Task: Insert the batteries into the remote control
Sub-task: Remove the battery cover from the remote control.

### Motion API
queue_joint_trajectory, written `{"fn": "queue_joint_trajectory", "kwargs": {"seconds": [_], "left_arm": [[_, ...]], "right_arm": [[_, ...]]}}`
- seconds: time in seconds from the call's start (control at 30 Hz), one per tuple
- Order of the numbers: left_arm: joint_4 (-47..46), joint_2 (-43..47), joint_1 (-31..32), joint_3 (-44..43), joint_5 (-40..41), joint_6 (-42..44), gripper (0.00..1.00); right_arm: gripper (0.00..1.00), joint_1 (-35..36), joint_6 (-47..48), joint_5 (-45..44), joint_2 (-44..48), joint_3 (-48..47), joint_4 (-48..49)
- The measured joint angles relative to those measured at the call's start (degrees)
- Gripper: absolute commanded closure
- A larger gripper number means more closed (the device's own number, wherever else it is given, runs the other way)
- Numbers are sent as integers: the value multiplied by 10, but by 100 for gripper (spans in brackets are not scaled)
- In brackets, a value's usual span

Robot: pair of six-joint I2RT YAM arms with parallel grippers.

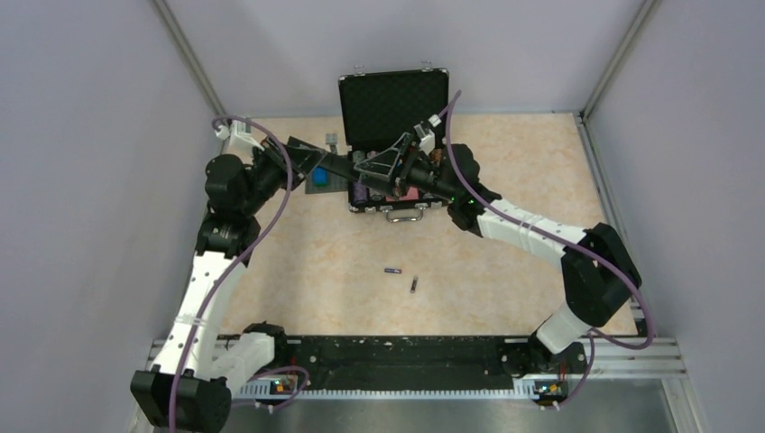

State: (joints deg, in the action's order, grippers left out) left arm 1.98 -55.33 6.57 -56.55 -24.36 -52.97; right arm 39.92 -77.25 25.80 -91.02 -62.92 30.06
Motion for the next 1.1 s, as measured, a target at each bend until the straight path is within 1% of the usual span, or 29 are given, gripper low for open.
{"fn": "queue_joint_trajectory", "kwargs": {"seconds": [0.17, 0.3, 0.43, 0.6, 0.83, 0.97, 1.1], "left_arm": [[15, -5, 0, 0, -1, -6, 100], [22, -8, 0, 0, -2, -10, 100], [31, -9, 0, 0, -2, -9, 100], [37, -9, 0, 0, 0, -2, 100], [49, -16, 0, 0, 7, 26, 100], [59, -19, 0, 0, 11, 53, 100], [58, -19, 0, 0, 7, 77, 100]], "right_arm": [[28, 1, 8, 0, -3, -4, 6], [32, 3, 9, 9, -29, -31, 10], [40, 8, 16, 16, -51, -52, 7], [53, 11, 25, 28, -55, -62, -13], [62, 11, 43, 42, -55, -70, -75], [66, 11, 56, 43, -55, -84, -127], [71, 11, 67, 43, -55, -96, -154]]}}
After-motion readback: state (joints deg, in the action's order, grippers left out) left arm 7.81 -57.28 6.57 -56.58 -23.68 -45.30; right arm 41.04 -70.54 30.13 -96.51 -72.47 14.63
